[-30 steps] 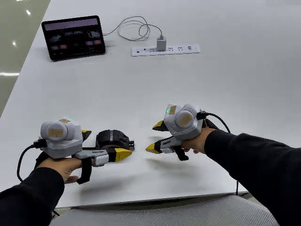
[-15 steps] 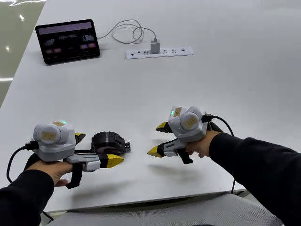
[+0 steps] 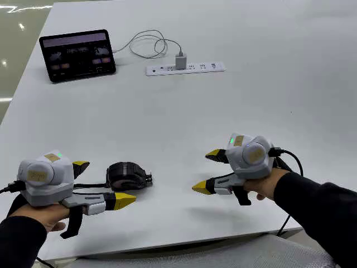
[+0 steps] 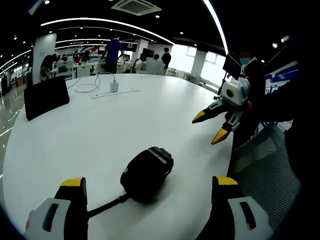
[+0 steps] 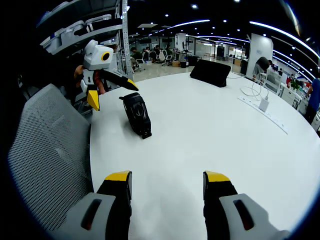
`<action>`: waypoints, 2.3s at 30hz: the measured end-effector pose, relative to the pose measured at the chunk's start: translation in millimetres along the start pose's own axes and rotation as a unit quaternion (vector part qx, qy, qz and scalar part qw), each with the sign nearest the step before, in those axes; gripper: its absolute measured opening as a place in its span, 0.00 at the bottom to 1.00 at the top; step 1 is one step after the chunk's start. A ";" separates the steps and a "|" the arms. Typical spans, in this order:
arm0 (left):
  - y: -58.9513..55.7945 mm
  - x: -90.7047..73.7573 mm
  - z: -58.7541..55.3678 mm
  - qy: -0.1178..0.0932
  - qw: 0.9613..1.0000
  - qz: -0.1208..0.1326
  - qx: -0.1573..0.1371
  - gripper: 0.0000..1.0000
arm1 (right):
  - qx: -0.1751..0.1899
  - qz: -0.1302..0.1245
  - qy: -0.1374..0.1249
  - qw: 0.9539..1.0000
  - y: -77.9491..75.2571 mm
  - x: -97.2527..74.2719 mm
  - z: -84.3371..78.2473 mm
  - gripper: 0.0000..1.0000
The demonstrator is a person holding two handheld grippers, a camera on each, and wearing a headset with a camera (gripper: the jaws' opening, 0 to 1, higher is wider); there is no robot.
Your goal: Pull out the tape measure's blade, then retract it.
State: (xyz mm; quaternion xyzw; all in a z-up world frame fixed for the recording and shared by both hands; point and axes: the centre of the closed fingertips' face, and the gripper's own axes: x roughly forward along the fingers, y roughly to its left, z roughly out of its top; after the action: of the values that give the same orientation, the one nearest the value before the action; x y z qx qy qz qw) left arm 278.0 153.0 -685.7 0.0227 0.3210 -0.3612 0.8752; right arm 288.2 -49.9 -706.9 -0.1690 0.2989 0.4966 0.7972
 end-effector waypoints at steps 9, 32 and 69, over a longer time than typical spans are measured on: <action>11.2 -7.3 -15.2 0.000 1.000 0.019 0.005 1.00 | 0.028 -0.035 -0.007 0.999 -11.9 -29.2 -20.8 0.55; 12.5 -40.5 -11.3 -0.016 0.999 0.026 -0.022 1.00 | 0.062 -0.074 -0.010 0.995 -31.7 -92.1 -39.4 0.78; 22.3 -61.4 -13.8 -0.007 0.999 0.034 -0.024 1.00 | 0.105 -0.091 -0.006 0.990 -25.3 -127.8 -64.5 1.00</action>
State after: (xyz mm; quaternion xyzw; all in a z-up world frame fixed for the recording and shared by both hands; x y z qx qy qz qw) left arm 252.1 211.2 -665.5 0.0101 0.3221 -0.3236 0.8896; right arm 248.9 -186.1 -674.6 -0.1077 0.3283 0.3883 0.8543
